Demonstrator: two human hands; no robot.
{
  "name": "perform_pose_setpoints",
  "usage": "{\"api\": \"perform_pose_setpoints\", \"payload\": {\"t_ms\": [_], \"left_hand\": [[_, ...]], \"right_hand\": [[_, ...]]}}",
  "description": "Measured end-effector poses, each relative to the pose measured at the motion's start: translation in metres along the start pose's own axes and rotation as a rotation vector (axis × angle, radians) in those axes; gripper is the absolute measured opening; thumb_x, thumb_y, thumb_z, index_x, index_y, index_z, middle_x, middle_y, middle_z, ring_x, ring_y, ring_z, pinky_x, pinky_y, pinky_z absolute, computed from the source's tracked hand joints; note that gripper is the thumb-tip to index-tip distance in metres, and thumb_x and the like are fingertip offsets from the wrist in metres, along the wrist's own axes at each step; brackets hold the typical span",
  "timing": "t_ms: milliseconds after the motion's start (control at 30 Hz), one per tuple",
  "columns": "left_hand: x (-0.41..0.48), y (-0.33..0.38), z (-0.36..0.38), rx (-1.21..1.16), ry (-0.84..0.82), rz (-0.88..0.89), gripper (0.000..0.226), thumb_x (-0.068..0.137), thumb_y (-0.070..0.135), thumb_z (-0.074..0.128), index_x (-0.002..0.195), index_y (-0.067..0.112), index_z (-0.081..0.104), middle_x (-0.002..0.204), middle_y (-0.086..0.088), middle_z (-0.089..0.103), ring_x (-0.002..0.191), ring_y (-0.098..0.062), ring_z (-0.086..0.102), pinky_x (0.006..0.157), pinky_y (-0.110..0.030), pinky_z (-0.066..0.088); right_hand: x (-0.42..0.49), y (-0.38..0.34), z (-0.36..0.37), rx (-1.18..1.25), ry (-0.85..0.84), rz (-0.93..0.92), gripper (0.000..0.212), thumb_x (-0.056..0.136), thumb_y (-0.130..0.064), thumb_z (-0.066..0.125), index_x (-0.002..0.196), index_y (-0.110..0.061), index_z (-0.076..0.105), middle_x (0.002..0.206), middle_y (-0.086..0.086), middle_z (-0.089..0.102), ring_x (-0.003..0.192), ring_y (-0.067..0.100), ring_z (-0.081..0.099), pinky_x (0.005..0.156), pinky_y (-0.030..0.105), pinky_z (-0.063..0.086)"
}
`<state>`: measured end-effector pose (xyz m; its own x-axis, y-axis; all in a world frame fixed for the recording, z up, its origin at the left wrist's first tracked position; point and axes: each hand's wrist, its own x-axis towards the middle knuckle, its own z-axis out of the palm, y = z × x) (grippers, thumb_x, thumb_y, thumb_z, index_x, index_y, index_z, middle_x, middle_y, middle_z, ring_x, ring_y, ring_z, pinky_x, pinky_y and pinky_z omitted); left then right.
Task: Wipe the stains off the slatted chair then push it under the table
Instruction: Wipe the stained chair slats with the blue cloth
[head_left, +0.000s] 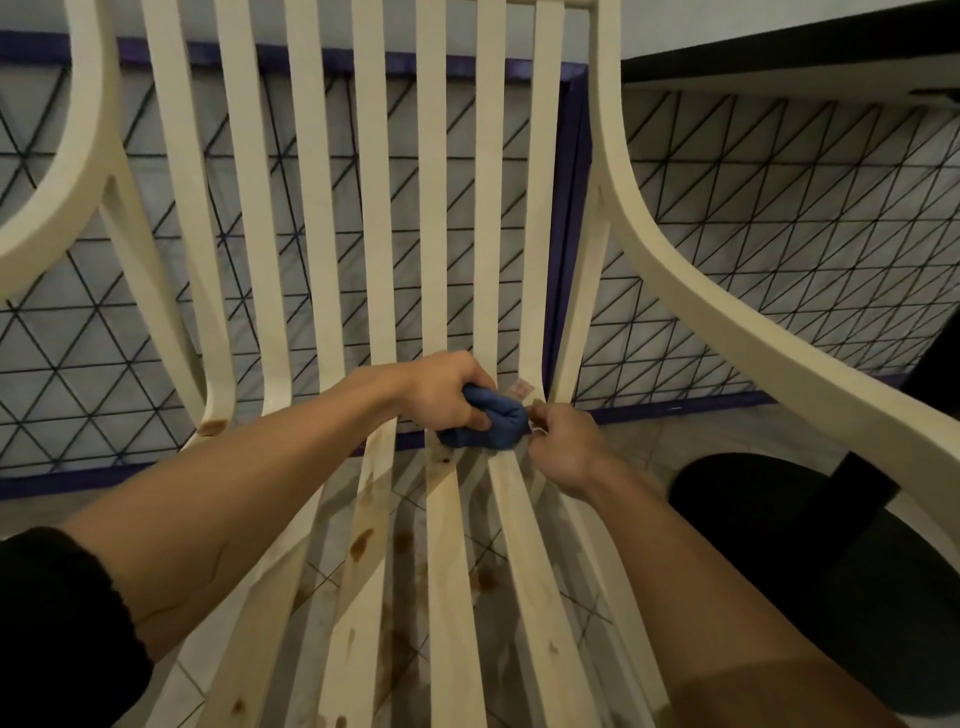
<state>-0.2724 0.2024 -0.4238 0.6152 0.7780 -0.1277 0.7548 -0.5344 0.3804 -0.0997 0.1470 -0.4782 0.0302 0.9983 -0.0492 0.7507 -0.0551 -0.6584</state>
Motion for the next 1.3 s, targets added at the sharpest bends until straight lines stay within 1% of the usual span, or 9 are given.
{"api": "perform_pose_setpoints", "payload": {"t_ms": [100, 333, 467, 700, 767, 867, 1000, 1167, 1300], "left_hand": [[0.004, -0.001, 0.000, 0.009, 0.028, -0.004, 0.004, 0.088, 0.021, 0.066, 0.089, 0.021, 0.069, 0.085, -0.001, 0.068, 0.080, -0.017, 0.063, 0.071, -0.034, 0.054], [0.019, -0.016, 0.020, 0.050, 0.314, -0.036, 0.016, 0.088, 0.020, 0.066, 0.104, 0.017, 0.069, 0.094, -0.001, 0.069, 0.088, -0.019, 0.063, 0.078, -0.036, 0.053], [0.011, -0.016, 0.017, 0.007, 0.186, -0.053, 0.026, 0.087, 0.025, 0.067, 0.113, 0.025, 0.067, 0.102, 0.003, 0.068, 0.092, -0.016, 0.062, 0.082, -0.035, 0.053], [-0.015, 0.006, -0.002, -0.013, -0.086, 0.034, 0.014, 0.084, 0.022, 0.070, 0.090, 0.035, 0.068, 0.087, 0.014, 0.067, 0.084, -0.008, 0.063, 0.074, -0.025, 0.051], [-0.016, 0.004, -0.001, -0.004, -0.053, 0.023, 0.011, 0.085, 0.023, 0.069, 0.087, 0.034, 0.067, 0.085, 0.010, 0.067, 0.082, -0.011, 0.062, 0.071, -0.026, 0.050], [-0.017, -0.002, 0.008, 0.001, 0.052, -0.010, 0.011, 0.089, 0.023, 0.065, 0.099, 0.024, 0.068, 0.090, 0.002, 0.068, 0.084, -0.016, 0.063, 0.073, -0.030, 0.052], [-0.024, 0.000, 0.014, -0.040, 0.057, 0.062, 0.022, 0.091, 0.021, 0.064, 0.113, 0.024, 0.067, 0.099, 0.005, 0.068, 0.089, -0.009, 0.062, 0.076, -0.024, 0.050], [-0.033, 0.007, 0.003, -0.039, -0.076, 0.103, 0.023, 0.088, 0.020, 0.067, 0.088, 0.042, 0.064, 0.084, 0.021, 0.064, 0.080, 0.002, 0.058, 0.067, -0.013, 0.042], [-0.027, 0.007, 0.011, -0.025, 0.027, 0.065, 0.009, 0.091, 0.019, 0.063, 0.097, 0.025, 0.065, 0.090, 0.005, 0.065, 0.083, -0.012, 0.061, 0.069, -0.024, 0.048]], "right_hand": [[0.000, 0.001, 0.001, 0.008, -0.001, 0.002, 0.041, 0.093, -0.006, 0.050, 0.132, -0.017, 0.055, 0.127, 0.008, 0.061, 0.112, 0.026, 0.058, 0.087, 0.029, 0.045], [0.003, 0.003, 0.002, -0.006, 0.009, 0.008, 0.049, 0.096, -0.007, 0.047, 0.144, -0.018, 0.047, 0.144, 0.008, 0.050, 0.129, 0.027, 0.049, 0.102, 0.028, 0.039], [0.005, 0.005, 0.004, -0.002, 0.006, 0.010, 0.049, 0.096, -0.008, 0.048, 0.143, -0.017, 0.047, 0.145, 0.007, 0.049, 0.130, 0.027, 0.048, 0.103, 0.029, 0.038], [0.006, 0.006, 0.004, 0.069, 0.033, -0.016, 0.040, 0.095, -0.003, 0.051, 0.134, -0.013, 0.057, 0.138, 0.006, 0.055, 0.125, 0.024, 0.052, 0.092, 0.021, 0.036], [0.007, 0.007, 0.006, 0.101, 0.051, -0.030, 0.040, 0.095, -0.002, 0.052, 0.133, -0.012, 0.058, 0.138, 0.005, 0.056, 0.125, 0.021, 0.052, 0.095, 0.018, 0.036], [0.007, 0.011, 0.008, 0.105, 0.084, -0.058, 0.036, 0.096, -0.002, 0.053, 0.129, -0.013, 0.062, 0.140, 0.003, 0.054, 0.128, 0.019, 0.050, 0.098, 0.016, 0.033], [0.011, 0.018, 0.009, 0.119, 0.045, -0.076, 0.035, 0.100, -0.005, 0.048, 0.132, -0.013, 0.059, 0.154, 0.001, 0.037, 0.142, 0.019, 0.035, 0.109, 0.018, 0.023], [0.010, 0.022, 0.011, 0.099, 0.009, -0.086, 0.042, 0.104, -0.010, 0.039, 0.145, -0.017, 0.046, 0.159, 0.000, 0.029, 0.146, 0.019, 0.026, 0.116, 0.026, 0.020], [0.008, 0.024, 0.014, 0.087, 0.021, -0.088, 0.043, 0.104, -0.013, 0.040, 0.147, -0.017, 0.044, 0.157, -0.002, 0.033, 0.145, 0.020, 0.030, 0.119, 0.032, 0.024]]}}
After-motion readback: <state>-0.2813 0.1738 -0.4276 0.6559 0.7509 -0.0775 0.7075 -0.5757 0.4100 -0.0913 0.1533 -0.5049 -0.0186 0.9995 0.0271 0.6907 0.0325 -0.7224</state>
